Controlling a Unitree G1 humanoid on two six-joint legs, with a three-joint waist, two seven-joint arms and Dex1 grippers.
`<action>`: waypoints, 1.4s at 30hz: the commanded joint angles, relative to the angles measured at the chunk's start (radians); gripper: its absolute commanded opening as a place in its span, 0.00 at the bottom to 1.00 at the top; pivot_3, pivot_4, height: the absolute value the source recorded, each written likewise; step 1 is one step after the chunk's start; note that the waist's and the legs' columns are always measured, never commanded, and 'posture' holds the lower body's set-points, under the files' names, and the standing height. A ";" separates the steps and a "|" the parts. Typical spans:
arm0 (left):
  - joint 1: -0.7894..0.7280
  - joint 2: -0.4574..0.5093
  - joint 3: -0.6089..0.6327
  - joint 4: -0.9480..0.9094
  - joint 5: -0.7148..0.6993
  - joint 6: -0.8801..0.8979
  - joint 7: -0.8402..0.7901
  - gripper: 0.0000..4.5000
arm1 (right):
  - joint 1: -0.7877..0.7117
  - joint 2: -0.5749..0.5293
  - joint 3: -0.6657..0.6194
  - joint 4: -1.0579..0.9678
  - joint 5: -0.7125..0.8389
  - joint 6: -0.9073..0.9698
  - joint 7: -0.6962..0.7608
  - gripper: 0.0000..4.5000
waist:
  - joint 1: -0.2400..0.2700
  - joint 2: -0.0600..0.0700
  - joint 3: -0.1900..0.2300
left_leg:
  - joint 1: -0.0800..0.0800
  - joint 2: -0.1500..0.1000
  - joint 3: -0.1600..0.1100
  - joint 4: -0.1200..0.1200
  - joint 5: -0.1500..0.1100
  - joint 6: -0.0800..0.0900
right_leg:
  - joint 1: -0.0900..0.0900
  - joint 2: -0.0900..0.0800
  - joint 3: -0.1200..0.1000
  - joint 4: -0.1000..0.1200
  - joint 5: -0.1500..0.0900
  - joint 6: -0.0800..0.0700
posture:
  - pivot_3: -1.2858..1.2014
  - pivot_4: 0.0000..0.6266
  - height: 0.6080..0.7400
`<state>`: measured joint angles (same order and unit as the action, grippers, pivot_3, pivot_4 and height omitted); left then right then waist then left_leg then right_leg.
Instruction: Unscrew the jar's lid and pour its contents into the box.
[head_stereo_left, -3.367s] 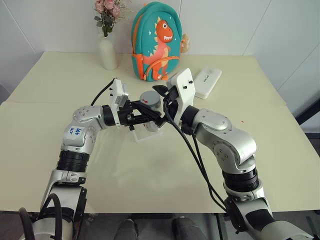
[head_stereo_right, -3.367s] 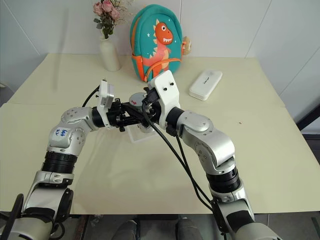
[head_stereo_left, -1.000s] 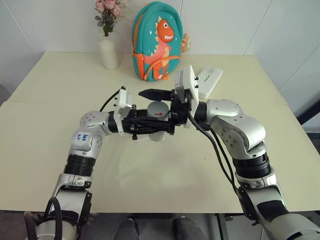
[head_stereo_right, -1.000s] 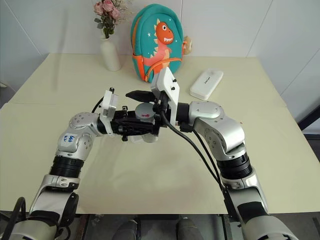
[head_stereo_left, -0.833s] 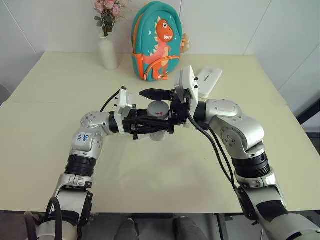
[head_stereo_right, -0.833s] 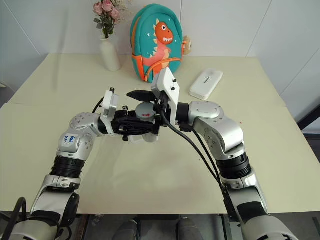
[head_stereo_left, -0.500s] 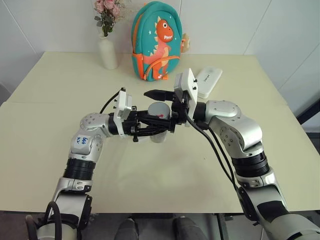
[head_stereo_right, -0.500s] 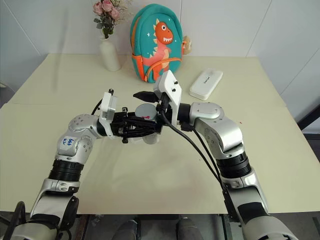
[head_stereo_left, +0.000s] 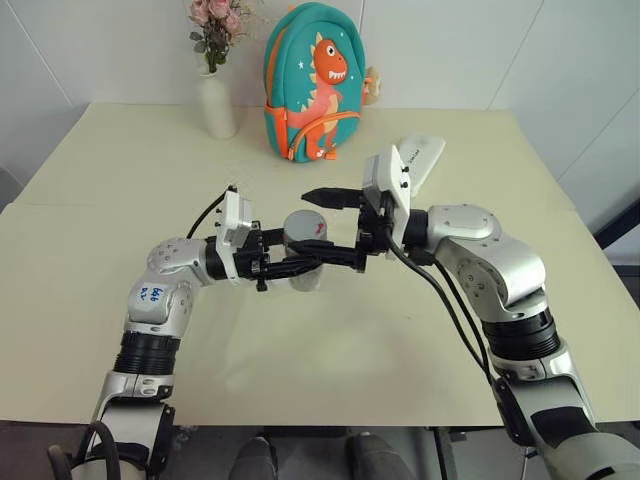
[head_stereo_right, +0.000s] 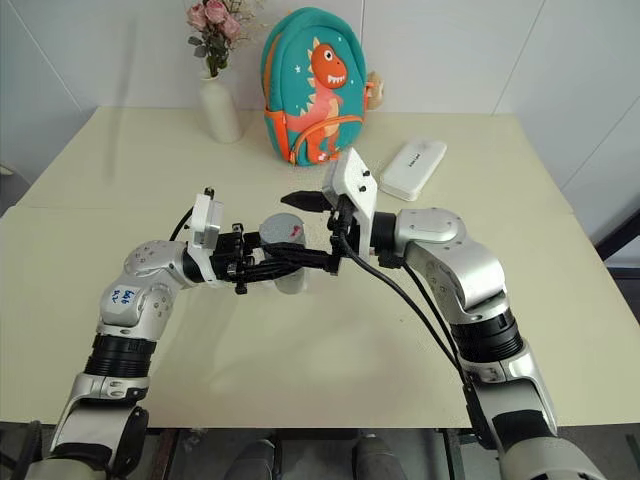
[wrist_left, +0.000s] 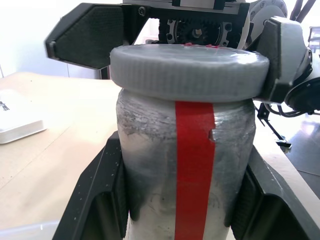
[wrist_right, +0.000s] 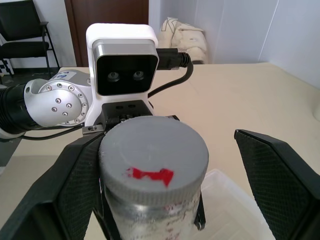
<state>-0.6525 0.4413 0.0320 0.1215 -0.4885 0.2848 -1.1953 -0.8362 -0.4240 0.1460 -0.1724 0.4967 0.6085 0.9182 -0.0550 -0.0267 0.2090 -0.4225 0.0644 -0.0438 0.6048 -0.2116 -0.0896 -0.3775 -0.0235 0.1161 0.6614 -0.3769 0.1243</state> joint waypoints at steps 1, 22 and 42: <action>0.007 0.014 0.017 -0.046 -0.033 -0.020 -0.025 0.45 | 0.015 -0.050 -0.088 -0.045 0.016 0.022 -0.035 0.95 | 0.000 0.000 0.000 | 0.000 0.000 0.000 0.000 0.000 0.000 | 0.000 0.000 0.000 0.000 0.000 0.000 | 0.52 0.24 1.00; -0.117 -0.054 -0.010 0.180 -0.001 -0.151 -0.116 0.45 | 0.016 0.037 -0.087 -0.139 0.159 0.107 -0.103 0.95 | -0.001 0.000 0.000 | 0.000 0.000 0.000 0.000 0.000 0.000 | 0.000 0.000 0.000 0.000 0.000 0.000 | 0.52 0.24 1.00; -0.129 -0.064 -0.025 0.179 0.008 -0.159 -0.143 0.45 | -0.065 0.099 -0.009 0.053 -0.009 -0.032 -0.079 0.95 | 0.000 0.001 0.001 | 0.000 0.000 0.000 0.001 0.000 0.000 | 0.000 0.000 0.000 0.000 0.000 0.000 | 0.52 0.24 1.00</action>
<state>-0.7816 0.3723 0.0141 0.3316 -0.4761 0.1363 -1.3216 -0.8770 -0.3194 0.1663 -0.1059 0.4906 0.5933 0.8435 -0.0551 -0.0257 0.2096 -0.4226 0.0644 -0.0440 0.6058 -0.2114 -0.0893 -0.3771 -0.0232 0.1160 0.6617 -0.3770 0.1246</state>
